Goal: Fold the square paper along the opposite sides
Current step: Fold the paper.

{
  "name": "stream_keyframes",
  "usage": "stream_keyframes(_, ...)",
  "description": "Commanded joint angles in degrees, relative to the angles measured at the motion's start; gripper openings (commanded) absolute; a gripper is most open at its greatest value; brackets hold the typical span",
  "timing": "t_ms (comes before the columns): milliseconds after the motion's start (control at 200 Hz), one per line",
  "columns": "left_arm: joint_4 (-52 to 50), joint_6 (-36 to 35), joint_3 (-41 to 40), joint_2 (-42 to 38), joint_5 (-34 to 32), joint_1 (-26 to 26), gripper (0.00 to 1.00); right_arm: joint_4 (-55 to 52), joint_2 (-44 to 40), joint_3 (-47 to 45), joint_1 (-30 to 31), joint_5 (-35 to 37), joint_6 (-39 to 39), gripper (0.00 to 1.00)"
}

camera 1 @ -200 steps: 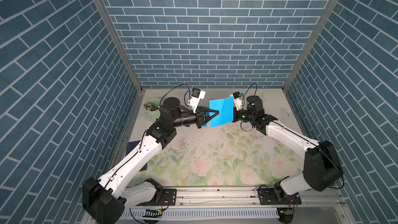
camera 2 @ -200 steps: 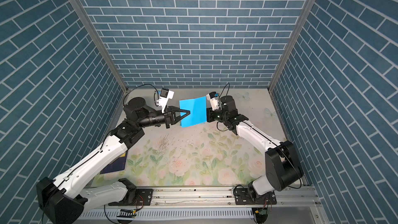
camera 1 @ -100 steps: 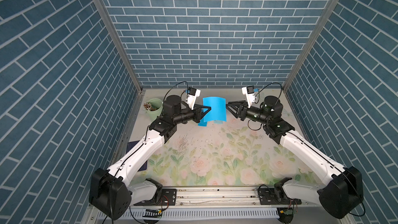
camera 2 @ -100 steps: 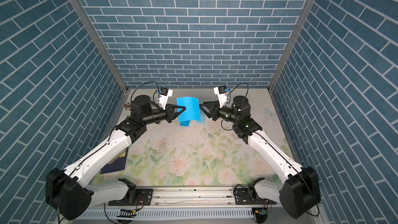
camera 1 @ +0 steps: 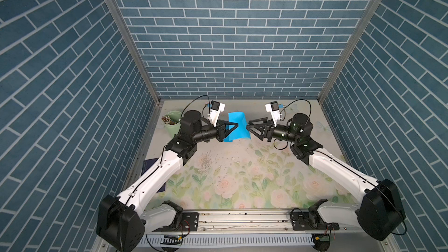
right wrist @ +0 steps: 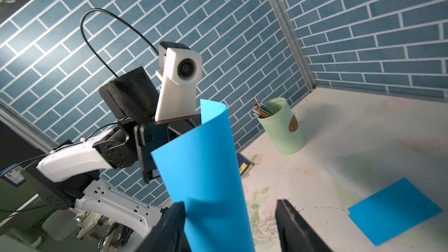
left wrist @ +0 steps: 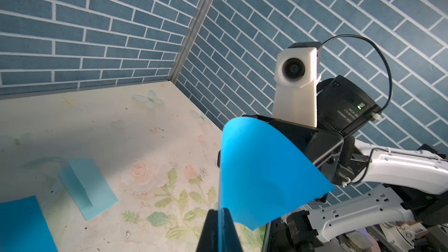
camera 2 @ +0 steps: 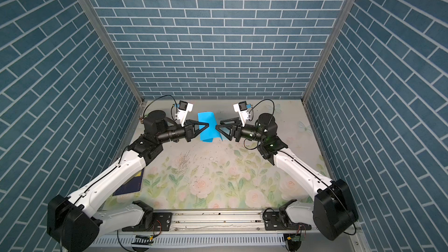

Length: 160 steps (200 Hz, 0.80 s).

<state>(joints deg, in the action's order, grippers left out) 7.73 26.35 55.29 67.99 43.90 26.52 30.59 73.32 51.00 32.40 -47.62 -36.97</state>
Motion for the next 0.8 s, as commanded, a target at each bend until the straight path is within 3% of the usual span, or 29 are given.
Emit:
stream_keyframes(0,2.86,0.34,-1.18,-0.93,3.75,0.11,0.0,5.35,1.09,0.75,0.54,-3.9,-1.26,0.66)
stream_keyframes(225,4.8,0.05,-2.02,-0.71,7.97,1.13,0.0,8.27,3.33,2.37,1.21,-6.11,-2.23,0.73)
stream_keyframes(500,4.93,-0.84,-2.2,0.49,9.98,3.36,0.0,13.74,6.25,4.23,2.04,-8.23,-6.08,0.74)
stream_keyframes(655,2.82,-2.39,-1.87,0.23,9.98,3.5,0.0,16.7,6.72,3.98,2.1,-9.61,-8.4,0.71)
stream_keyframes(795,-0.07,-4.03,-1.0,0.31,9.12,3.45,0.0,19.58,7.28,3.46,2.03,-11.14,-11.01,0.58)
